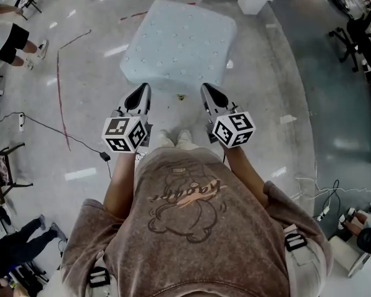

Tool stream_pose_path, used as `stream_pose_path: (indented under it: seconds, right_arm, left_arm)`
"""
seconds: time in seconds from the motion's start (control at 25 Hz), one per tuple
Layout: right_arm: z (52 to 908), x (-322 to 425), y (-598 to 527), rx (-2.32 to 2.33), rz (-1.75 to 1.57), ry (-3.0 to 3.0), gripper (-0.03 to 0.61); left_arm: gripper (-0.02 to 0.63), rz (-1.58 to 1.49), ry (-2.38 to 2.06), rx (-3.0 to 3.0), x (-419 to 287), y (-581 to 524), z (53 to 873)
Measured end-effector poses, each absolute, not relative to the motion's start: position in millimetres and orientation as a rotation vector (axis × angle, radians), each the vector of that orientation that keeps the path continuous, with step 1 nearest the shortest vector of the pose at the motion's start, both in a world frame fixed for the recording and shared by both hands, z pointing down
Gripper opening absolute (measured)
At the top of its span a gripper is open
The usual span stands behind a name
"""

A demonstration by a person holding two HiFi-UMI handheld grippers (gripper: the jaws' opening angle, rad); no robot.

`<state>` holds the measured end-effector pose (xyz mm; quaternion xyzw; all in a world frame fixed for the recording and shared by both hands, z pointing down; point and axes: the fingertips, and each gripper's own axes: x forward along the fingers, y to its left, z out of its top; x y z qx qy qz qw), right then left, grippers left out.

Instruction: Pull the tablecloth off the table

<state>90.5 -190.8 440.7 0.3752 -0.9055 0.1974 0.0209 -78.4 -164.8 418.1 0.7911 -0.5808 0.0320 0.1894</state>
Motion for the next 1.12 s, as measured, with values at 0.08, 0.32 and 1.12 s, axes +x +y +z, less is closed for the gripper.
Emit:
stream_pose_path:
  seconds: [0.08, 0.32, 1.12]
  right_arm:
    - [439.2, 88.1, -190.3, 1.185, 0.618, -2.802, 0.006]
    - [443.7, 80.7, -191.4, 1.216, 0.634, -2.795, 0.006]
    - [463.7, 56.4, -194.8, 1.122, 0.782, -2.815, 0.332]
  left_arm:
    - [0.02, 0.101, -1.618, 2.233, -80.6, -166.2, 417.7]
    - [0.02, 0.091, -1.556, 2.275, -83.6, -172.8, 419.7]
    - [0.313, 0.023, -1.48, 2.18, -101.8, -192.0, 450.0]
